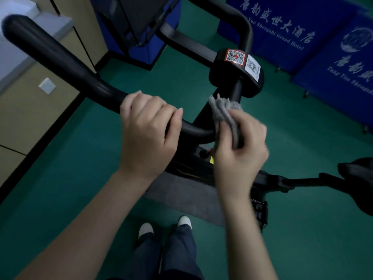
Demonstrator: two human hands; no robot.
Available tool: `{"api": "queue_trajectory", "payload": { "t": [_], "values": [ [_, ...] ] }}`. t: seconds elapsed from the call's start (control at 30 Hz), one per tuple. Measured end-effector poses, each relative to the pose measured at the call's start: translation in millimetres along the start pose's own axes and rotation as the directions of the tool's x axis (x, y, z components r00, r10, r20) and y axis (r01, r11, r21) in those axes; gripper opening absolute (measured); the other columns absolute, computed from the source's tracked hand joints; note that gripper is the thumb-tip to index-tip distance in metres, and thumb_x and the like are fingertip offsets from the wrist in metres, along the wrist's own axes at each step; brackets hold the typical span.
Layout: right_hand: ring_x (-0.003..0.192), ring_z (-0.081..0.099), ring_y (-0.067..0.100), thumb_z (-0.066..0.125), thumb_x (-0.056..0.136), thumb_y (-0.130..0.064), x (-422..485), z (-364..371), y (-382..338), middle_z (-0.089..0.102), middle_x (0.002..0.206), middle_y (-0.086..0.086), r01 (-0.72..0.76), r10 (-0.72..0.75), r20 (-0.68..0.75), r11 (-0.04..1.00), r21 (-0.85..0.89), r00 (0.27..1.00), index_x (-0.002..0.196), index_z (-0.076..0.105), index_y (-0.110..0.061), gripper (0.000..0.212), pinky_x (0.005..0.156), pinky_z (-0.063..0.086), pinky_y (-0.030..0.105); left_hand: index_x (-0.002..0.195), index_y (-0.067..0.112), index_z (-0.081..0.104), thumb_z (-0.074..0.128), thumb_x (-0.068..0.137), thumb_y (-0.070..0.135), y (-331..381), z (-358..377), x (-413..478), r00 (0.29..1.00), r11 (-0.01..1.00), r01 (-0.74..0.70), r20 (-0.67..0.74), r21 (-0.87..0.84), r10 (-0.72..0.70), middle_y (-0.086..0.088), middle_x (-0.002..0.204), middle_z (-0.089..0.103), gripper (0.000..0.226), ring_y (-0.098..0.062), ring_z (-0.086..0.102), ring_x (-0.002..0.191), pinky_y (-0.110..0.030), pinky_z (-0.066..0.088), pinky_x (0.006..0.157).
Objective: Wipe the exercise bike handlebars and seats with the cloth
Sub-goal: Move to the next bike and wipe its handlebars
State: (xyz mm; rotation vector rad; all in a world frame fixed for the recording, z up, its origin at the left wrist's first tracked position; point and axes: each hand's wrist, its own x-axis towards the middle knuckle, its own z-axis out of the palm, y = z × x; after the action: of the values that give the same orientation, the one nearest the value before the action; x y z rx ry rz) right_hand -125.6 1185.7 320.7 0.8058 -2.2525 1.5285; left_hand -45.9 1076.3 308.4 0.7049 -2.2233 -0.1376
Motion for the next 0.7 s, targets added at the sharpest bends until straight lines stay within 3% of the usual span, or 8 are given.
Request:
{"api": "queue_trajectory", "payload": {
  "t": [0.07, 0.1, 0.2, 0.27, 0.33, 0.43, 0.57, 0.7],
  "values": [
    [0.091, 0.055, 0.015, 0.065, 0.084, -0.007, 38, -11, 0, 0.06, 0.089, -0.012, 0.053, -0.013, 0.291, 0.99, -0.129, 0.956, 0.097, 0.072, -0.013, 0.017, 0.075, 0.034, 0.008, 0.075, 0.008, 0.062, 0.047, 0.098, 0.021, 0, 0, 0, 1.0, 1.0, -0.003, -0.005, 0.005, 0.003, -0.003, 0.075, 0.06, 0.03, -0.023, 0.052, 0.081, -0.035, 0.028, 0.101],
    [0.087, 0.054, 0.012, 0.064, 0.084, -0.01, 57, -14, -2, 0.06, 0.085, -0.012, 0.109, -0.016, 0.456, 0.978, -0.178, 0.89, 0.097, 0.072, -0.016, 0.016, 0.069, 0.033, 0.01, 0.075, 0.008, 0.062, 0.047, 0.098, 0.02, 1, 0, -1, 1.0, 1.0, -0.002, -0.01, 0.007, 0.002, -0.003, 0.075, 0.06, 0.03, -0.024, 0.053, 0.081, -0.035, 0.028, 0.101],
    [0.07, 0.056, 0.003, 0.063, 0.083, -0.015, 104, -8, -12, 0.066, 0.079, -0.009, 0.293, 0.012, 0.858, 0.937, -0.188, 0.513, 0.092, 0.071, -0.022, 0.014, 0.06, 0.041, 0.007, 0.074, 0.007, 0.063, 0.047, 0.097, 0.019, 0, 0, 0, 1.0, 1.0, -0.009, -0.019, 0.022, 0.009, -0.004, 0.074, 0.06, 0.03, -0.026, 0.054, 0.079, -0.036, 0.029, 0.1],
    [0.075, 0.061, -0.001, 0.063, 0.084, -0.019, 121, 6, -20, 0.07, 0.081, -0.01, 0.379, 0.077, 0.968, 0.911, -0.165, 0.238, 0.089, 0.071, -0.025, 0.012, 0.067, 0.049, 0.013, 0.075, 0.008, 0.064, 0.045, 0.098, 0.019, -1, 0, -1, 1.0, 0.999, -0.009, -0.012, 0.039, 0.009, -0.004, 0.075, 0.061, 0.032, -0.027, 0.055, 0.08, -0.036, 0.029, 0.101],
    [0.077, 0.065, 0.004, 0.065, 0.085, -0.019, 128, 18, -22, 0.072, 0.082, -0.008, 0.369, 0.125, 0.986, 0.916, -0.158, 0.112, 0.087, 0.072, -0.025, 0.009, 0.071, 0.054, 0.024, 0.076, 0.008, 0.064, 0.044, 0.098, 0.02, -1, 1, -1, 1.0, 0.999, -0.009, -0.007, 0.052, 0.009, -0.004, 0.076, 0.062, 0.032, -0.027, 0.056, 0.081, -0.036, 0.029, 0.102],
    [0.073, 0.067, 0.005, 0.065, 0.086, -0.018, 129, 23, -22, 0.073, 0.08, -0.006, 0.323, 0.106, 0.993, 0.939, -0.119, 0.057, 0.087, 0.073, -0.021, 0.008, 0.067, 0.055, 0.023, 0.075, 0.008, 0.064, 0.045, 0.097, 0.02, -1, 2, -1, 1.0, 0.998, -0.014, -0.024, 0.069, 0.015, -0.004, 0.076, 0.063, 0.032, -0.027, 0.058, 0.081, -0.037, 0.031, 0.102],
    [0.062, 0.058, -0.011, 0.065, 0.085, -0.019, 135, 15, -21, 0.063, 0.061, -0.022, 0.508, 0.032, 0.999, 0.861, -0.043, 0.031, 0.087, 0.072, -0.026, 0.01, 0.052, 0.038, 0.002, 0.073, 0.008, 0.065, 0.045, 0.097, 0.019, -1, 3, 0, 0.999, 0.997, -0.009, -0.037, 0.077, 0.012, -0.004, 0.075, 0.063, 0.033, -0.026, 0.059, 0.08, -0.037, 0.032, 0.102],
    [0.087, 0.062, 0.011, 0.061, 0.085, -0.012, 135, 9, -15, 0.069, 0.09, -0.003, 0.64, -0.044, 0.995, 0.768, -0.021, 0.085, 0.1, 0.072, -0.021, 0.02, 0.077, 0.049, 0.025, 0.073, 0.007, 0.065, 0.044, 0.097, 0.02, -1, 4, 0, 1.0, 0.997, 0.0, -0.03, 0.076, 0.002, -0.004, 0.076, 0.064, 0.035, -0.026, 0.058, 0.08, -0.038, 0.031, 0.102]
  ]
}}
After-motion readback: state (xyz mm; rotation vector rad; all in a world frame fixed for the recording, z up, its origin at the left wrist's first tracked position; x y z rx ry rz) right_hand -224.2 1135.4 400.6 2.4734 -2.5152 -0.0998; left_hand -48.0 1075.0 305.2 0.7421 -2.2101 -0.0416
